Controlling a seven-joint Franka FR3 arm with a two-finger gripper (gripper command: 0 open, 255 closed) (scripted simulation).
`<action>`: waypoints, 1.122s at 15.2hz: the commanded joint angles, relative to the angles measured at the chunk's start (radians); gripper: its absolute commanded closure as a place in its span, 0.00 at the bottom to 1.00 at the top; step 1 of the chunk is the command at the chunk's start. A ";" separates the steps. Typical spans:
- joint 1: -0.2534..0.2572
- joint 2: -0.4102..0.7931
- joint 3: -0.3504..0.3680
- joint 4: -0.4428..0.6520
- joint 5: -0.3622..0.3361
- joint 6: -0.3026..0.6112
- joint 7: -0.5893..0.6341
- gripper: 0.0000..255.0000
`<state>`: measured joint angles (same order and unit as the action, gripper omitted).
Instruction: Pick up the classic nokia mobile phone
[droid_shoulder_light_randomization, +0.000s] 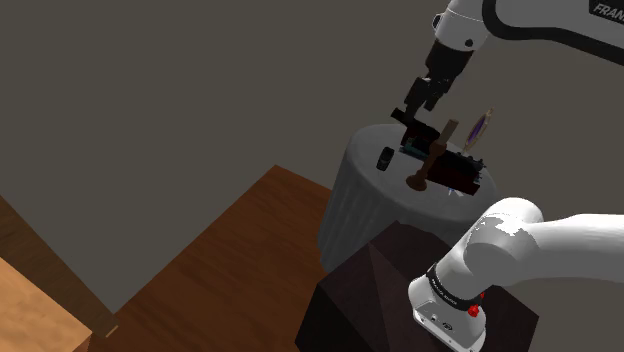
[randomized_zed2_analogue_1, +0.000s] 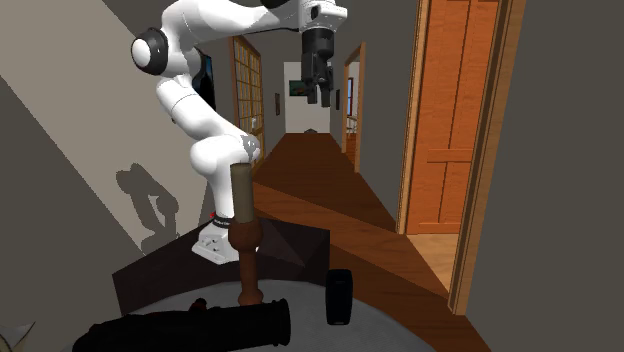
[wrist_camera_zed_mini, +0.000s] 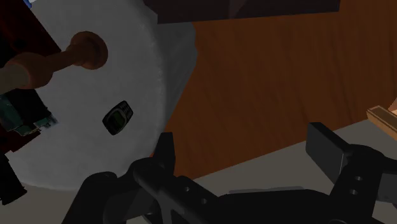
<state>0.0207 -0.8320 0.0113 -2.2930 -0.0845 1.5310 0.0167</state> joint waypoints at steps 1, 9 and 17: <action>0.000 0.000 0.000 0.000 0.000 0.000 0.000 0.00; -0.083 0.158 -0.086 -0.073 -0.030 0.216 0.054 0.00; -0.155 0.364 -0.177 -0.087 -0.039 0.421 0.100 0.00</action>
<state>-0.1240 -0.4914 -0.1525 -2.3728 -0.1224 1.9214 0.1125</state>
